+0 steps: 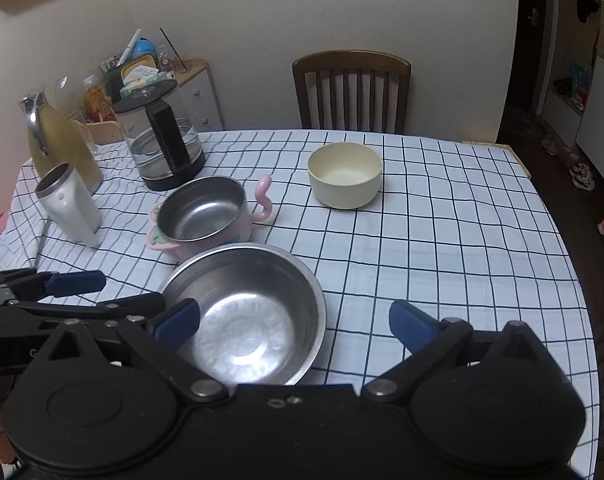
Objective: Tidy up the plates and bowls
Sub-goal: 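Lower both grippers onto the large stainless steel bowl rim and close, then lift the steel bowl with both grippers, set it on the stack, open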
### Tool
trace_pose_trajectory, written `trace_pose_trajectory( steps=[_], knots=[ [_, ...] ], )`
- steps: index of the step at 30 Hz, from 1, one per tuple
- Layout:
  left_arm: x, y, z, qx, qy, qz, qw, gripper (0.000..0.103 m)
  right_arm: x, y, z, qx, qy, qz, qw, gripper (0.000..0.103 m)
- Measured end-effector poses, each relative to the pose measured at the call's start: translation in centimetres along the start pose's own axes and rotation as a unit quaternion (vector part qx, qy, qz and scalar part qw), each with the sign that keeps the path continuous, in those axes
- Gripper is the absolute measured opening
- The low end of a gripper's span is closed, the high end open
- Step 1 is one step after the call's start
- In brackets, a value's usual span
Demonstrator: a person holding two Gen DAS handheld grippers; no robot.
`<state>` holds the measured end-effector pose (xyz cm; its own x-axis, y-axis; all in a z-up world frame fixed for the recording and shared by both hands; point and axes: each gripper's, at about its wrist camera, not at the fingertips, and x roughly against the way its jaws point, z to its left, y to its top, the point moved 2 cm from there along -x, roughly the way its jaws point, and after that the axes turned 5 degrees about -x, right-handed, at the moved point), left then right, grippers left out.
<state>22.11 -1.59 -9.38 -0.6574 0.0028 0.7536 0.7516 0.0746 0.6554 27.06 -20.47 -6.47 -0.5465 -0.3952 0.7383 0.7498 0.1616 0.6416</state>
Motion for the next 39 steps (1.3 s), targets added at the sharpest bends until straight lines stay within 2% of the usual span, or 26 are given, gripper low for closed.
trace_pose_trajectory(
  steps=[8,12,15,16,18,19,20,23,26,31,35,39],
  knots=[
    [-4.6,-0.6,0.3,0.0,0.019,0.039,0.9991,0.076,-5.8,-0.3,-1.4,-0.002,-0.018,0.047,0.999,0.101],
    [-6.0,-0.9,0.4,0.004,0.024,0.056,0.9981,0.076,-7.8,-0.7,-1.7,-0.001,-0.022,0.067,0.997,0.096],
    [-6.9,-1.2,0.6,0.002,0.032,0.07,0.997,0.075,-9.0,-1.0,-2.0,-0.008,-0.021,0.085,0.996,0.086],
    [-7.1,-1.2,0.7,0.003,0.037,0.073,0.9967,0.075,-9.2,-1.1,-1.9,-0.008,-0.02,0.091,0.996,0.08],
    [-7.4,-1.4,1.0,0.012,0.035,0.08,0.9961,0.066,-9.7,-1.2,-1.9,-0.006,-0.021,0.099,0.995,0.072],
    [-7.6,-1.5,1.1,0.016,0.032,0.086,0.9957,0.058,-9.9,-1.3,-1.9,-0.006,-0.02,0.102,0.995,0.07],
    [-7.7,-1.7,1.2,0.019,0.032,0.089,0.9953,0.054,-10.0,-1.3,-1.9,-0.007,-0.019,0.105,0.994,0.067],
    [-7.6,-1.8,1.3,0.022,0.039,0.09,0.995,0.046,-10.0,-1.4,-2.1,-0.011,-0.017,0.11,0.994,0.051],
    [-7.3,-1.8,1.6,0.032,0.041,0.091,0.9944,0.032,-10.1,-1.4,-2.2,-0.014,-0.015,0.114,0.993,0.042],
    [-7.3,-1.8,1.7,0.023,0.059,0.094,0.9935,0.016,-9.9,-1.6,-1.9,-0.015,-0.016,0.119,0.993,0.025],
    [-7.1,-2.0,1.9,0.03,0.056,0.096,0.9933,0.015,-9.6,-1.8,-1.9,-0.014,-0.026,0.118,0.993,0.015],
    [-6.4,-2.2,1.0,0.023,0.053,0.093,0.994,0.015,-9.0,-2.1,-2.5,-0.03,-0.023,0.122,0.992,0.014]
  ],
)
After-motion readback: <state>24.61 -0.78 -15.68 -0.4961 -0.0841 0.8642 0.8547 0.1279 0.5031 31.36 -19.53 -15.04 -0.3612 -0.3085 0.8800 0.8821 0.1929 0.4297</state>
